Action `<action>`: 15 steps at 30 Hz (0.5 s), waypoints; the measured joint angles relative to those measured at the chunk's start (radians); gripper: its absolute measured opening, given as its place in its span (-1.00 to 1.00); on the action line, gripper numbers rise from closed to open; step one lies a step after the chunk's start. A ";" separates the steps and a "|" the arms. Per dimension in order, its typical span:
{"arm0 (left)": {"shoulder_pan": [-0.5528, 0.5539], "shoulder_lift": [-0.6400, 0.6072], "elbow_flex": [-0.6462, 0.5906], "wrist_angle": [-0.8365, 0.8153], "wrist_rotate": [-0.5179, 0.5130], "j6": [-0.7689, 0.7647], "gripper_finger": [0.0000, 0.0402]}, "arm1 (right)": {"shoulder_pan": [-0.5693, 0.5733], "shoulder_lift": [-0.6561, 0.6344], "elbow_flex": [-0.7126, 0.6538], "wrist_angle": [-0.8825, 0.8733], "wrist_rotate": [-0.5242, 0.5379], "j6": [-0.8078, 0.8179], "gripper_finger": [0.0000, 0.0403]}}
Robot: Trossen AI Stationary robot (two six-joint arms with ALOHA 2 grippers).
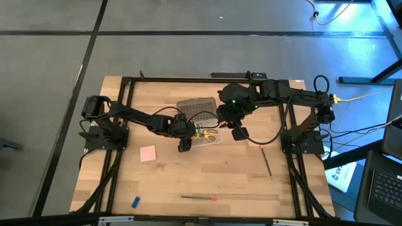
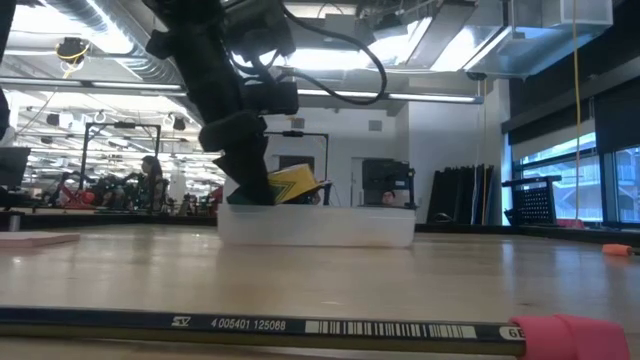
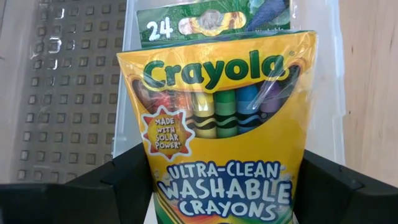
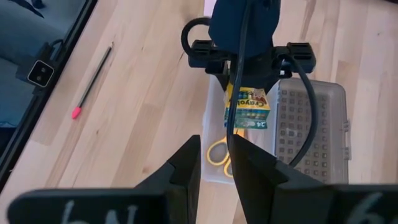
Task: Pack school essentials
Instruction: Put the orange crayon pack into the black supply box
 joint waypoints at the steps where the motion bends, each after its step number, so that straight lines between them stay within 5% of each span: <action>1: 0.000 0.000 0.000 -0.002 0.000 0.000 0.47 | 0.000 0.000 0.000 0.005 0.000 0.000 -0.56; 15: 0.000 0.000 0.000 -0.002 -0.003 -0.003 0.73 | 0.000 0.000 0.000 0.037 0.000 0.000 -0.56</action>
